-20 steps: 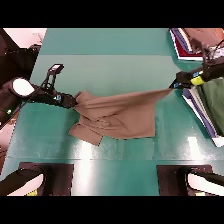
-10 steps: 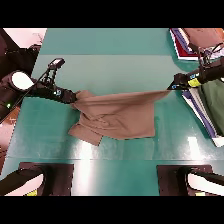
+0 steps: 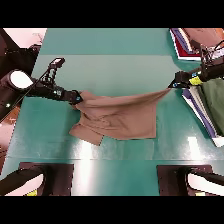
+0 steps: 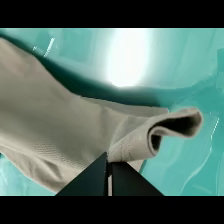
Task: Fold the shirts.
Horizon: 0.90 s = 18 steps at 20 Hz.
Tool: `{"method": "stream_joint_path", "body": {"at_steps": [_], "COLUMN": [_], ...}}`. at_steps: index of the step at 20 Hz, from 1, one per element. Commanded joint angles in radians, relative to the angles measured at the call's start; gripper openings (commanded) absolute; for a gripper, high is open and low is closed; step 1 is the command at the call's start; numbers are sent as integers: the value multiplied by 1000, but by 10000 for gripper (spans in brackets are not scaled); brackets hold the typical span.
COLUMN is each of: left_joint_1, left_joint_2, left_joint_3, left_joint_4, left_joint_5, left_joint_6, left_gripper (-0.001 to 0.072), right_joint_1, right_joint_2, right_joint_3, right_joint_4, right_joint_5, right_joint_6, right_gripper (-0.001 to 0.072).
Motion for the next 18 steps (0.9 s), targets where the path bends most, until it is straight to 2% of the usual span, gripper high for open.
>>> {"method": "stream_joint_path", "body": {"at_steps": [1,3,4,6,9,10,11,12,16,18], "left_joint_1": [0,23,60,170,314,338,346,343,333,333], "left_joint_2": [0,0,0,-1,-1,-5,-23,-53,-209,-259], "left_joint_3": [9,38,41,22,-80,-126,-167,-190,-193,-193], "left_joint_4": [11,135,150,128,6,-46,-97,-134,-348,-406], "left_joint_5": [55,35,37,43,83,112,132,138,147,148], "left_joint_6": [10,-47,-62,-93,-88,-76,-49,-18,81,101], "left_gripper": [675,675,675,675,675,650,477,385,383,384], "right_joint_1": [0,0,0,0,0,0,0,0,0,0], "right_joint_2": [1,1,1,1,1,1,1,1,1,1], "right_joint_3": [1,1,1,1,1,1,1,1,1,1], "right_joint_4": [1,1,0,1,1,0,0,0,1,1], "right_joint_5": [6,16,23,29,22,22,20,16,11,12], "right_joint_6": [1,1,0,1,1,1,1,0,1,1], "right_gripper": [12,12,11,11,12,11,12,12,12,12]}}
